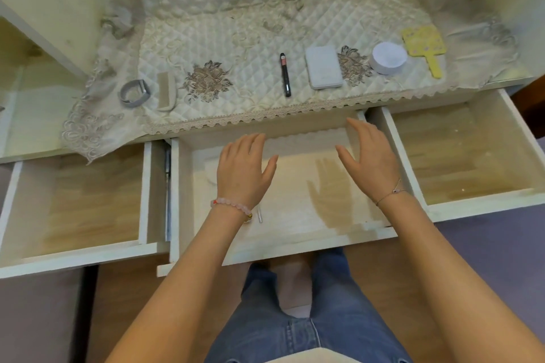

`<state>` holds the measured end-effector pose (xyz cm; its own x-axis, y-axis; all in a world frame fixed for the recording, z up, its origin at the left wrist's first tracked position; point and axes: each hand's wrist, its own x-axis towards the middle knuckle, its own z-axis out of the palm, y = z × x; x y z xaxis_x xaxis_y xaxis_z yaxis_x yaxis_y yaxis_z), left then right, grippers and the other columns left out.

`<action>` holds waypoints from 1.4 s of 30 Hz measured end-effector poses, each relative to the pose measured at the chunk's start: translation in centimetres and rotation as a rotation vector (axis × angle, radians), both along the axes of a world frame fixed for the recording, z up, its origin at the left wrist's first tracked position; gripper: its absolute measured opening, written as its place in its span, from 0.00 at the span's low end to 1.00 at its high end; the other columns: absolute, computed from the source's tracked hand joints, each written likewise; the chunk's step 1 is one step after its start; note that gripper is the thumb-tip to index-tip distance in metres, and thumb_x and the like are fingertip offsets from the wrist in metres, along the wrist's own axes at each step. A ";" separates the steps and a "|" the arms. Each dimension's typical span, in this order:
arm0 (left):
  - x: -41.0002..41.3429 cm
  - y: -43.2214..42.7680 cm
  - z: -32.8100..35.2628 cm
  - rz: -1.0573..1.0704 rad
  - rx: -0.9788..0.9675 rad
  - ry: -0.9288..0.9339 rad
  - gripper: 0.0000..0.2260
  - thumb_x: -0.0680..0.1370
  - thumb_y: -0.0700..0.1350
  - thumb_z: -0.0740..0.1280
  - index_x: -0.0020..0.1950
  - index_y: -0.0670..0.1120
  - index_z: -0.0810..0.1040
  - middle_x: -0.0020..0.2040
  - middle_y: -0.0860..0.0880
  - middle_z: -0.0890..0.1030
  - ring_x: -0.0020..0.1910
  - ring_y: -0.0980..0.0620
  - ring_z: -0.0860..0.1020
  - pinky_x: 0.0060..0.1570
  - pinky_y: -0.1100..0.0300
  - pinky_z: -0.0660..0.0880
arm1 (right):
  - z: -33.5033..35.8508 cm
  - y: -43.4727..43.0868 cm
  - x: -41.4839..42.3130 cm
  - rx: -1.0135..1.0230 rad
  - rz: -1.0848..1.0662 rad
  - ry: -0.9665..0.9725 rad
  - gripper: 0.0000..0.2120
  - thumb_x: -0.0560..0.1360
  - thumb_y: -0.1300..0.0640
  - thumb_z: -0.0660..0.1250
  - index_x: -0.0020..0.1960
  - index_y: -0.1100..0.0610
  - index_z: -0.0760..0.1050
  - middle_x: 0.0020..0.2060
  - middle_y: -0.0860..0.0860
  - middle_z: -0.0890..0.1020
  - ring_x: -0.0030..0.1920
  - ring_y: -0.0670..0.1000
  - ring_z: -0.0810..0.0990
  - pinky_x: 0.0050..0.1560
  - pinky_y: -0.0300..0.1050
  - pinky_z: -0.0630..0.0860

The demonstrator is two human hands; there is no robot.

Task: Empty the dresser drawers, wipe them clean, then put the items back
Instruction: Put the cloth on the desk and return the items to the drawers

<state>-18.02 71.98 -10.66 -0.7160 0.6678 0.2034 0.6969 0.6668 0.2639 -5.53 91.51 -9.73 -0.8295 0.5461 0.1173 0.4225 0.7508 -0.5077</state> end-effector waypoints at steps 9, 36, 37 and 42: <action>2.8 12.0 0.2 0.074 -0.021 -0.098 0.24 0.76 0.56 0.54 0.62 0.42 0.75 0.57 0.44 0.80 0.56 0.43 0.77 0.55 0.51 0.72 | -0.2 11.8 1.3 -0.076 0.039 -0.036 0.24 0.77 0.52 0.63 0.70 0.59 0.64 0.67 0.55 0.71 0.68 0.55 0.67 0.67 0.44 0.62; -2.5 20.2 -1.6 0.154 -0.045 -0.110 0.20 0.76 0.53 0.56 0.60 0.42 0.76 0.55 0.44 0.80 0.54 0.43 0.78 0.53 0.50 0.72 | -4.4 25.6 -11.7 -0.723 -0.583 0.041 0.30 0.62 0.45 0.76 0.60 0.56 0.73 0.60 0.54 0.75 0.56 0.53 0.77 0.52 0.47 0.77; -2.8 20.0 -1.7 0.152 -0.044 -0.115 0.20 0.76 0.53 0.56 0.59 0.41 0.76 0.55 0.44 0.80 0.54 0.42 0.78 0.53 0.50 0.73 | -4.3 25.4 -11.9 -0.699 -0.592 0.028 0.29 0.62 0.45 0.76 0.59 0.55 0.73 0.60 0.53 0.74 0.56 0.53 0.76 0.52 0.48 0.76; -4.0 18.6 -1.9 0.145 -0.007 -0.131 0.21 0.76 0.53 0.56 0.59 0.40 0.76 0.53 0.43 0.81 0.52 0.42 0.79 0.51 0.49 0.74 | -4.0 24.6 -11.8 -0.737 -0.607 0.097 0.28 0.64 0.51 0.77 0.60 0.57 0.72 0.59 0.53 0.76 0.56 0.53 0.76 0.53 0.47 0.77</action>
